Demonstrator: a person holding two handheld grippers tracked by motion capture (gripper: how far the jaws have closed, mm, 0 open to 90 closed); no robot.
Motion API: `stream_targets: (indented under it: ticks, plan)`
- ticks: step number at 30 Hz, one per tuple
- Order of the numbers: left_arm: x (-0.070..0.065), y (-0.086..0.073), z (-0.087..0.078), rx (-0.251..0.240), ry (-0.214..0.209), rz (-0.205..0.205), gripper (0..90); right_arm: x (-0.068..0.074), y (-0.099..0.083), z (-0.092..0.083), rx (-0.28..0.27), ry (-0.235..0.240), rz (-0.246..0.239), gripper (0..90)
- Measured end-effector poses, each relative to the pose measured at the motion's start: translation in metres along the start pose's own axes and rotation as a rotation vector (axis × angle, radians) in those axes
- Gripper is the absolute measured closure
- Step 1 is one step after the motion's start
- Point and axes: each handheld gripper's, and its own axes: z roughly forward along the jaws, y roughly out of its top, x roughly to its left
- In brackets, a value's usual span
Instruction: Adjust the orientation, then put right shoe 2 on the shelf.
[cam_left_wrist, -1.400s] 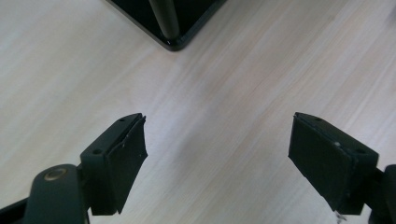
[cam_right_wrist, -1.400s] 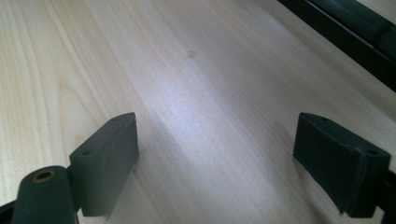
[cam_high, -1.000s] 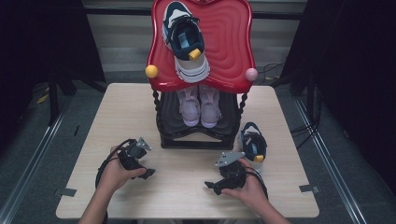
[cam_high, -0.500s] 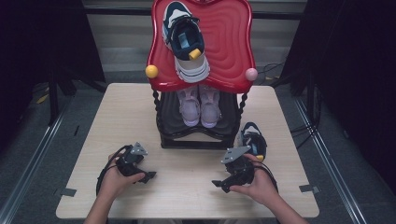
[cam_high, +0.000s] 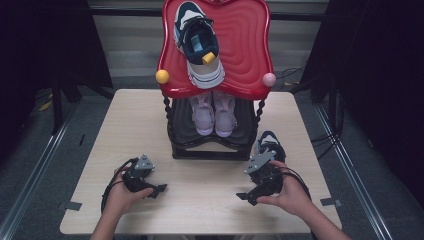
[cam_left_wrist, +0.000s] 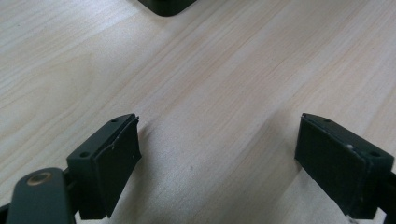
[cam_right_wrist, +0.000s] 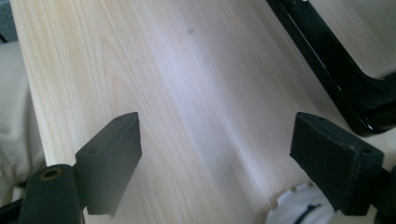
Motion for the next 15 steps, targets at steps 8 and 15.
stream_targets:
  ticks: [8, 15]
  plan:
    - [0.000, -0.006, 0.001, -0.053, 0.002, 0.010, 9.7, -0.011, -0.001, -0.027, 0.029, -0.004, -0.047, 16.0]
    - [0.000, -0.012, 0.002, -0.095, 0.002, 0.016, 8.8, -0.025, -0.005, -0.050, 0.041, -0.033, -0.046, 16.0]
